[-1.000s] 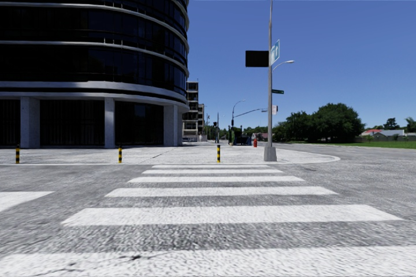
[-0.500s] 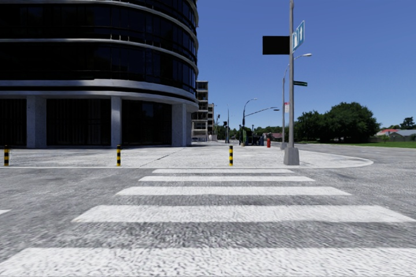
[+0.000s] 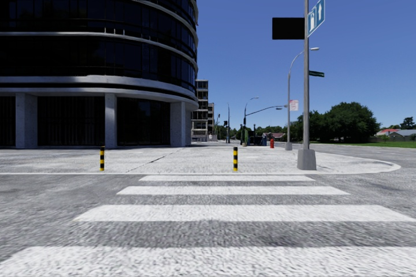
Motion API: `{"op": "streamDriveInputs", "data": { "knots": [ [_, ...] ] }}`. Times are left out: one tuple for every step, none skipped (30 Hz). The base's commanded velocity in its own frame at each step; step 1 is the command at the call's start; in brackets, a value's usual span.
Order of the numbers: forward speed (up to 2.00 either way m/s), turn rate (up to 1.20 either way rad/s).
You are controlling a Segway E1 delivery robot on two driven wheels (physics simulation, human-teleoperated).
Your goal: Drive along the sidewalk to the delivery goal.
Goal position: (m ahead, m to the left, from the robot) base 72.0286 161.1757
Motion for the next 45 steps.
{"op": "streamDriveInputs", "data": {
  "knots": [
    [2.0, 0.39],
    [2.0, 0.4],
    [2.0, 0.4],
    [2.0, 0.4],
    [2.0, 0.4],
    [2.0, 0.31],
    [2.0, 0.31],
    [2.0, 0.0],
    [2.0, 0.0],
    [2.0, 0.0],
    [2.0, 0.0],
    [2.0, 0.0],
    [2.0, 0.0],
    [2.0, 0.0],
    [2.0, 0.0],
    [2.0, 0.0],
    [2.0, 0.0],
    [2.0, 0.0],
    [2.0, 0.0],
    [2.0, 0.0],
    [2.0, 0.0],
    [2.0, 0.0],
    [2.0, 0.0],
    [2.0, 0.0],
    [2.0, 0.0],
    [2.0, 0.0],
    [2.0, 0.0],
    [2.0, 0.0],
    [2.0, 0.0],
    [2.0, 0.0],
    [2.0, 0.0],
    [2.0, 0.0],
    [2.0, 0.0],
    [2.0, 0.0],
    [2.0, 0.0],
    [2.0, 0.0],
    [2.0, 0.0],
    [2.0, 0.0],
    [2.0, 0.0],
    [2.0, 0.0],
    [2.0, 0.0],
    [2.0, 0.0],
    [2.0, 0.0],
    [2.0, 0.0],
    [2.0, 0.0]
  ]
}}
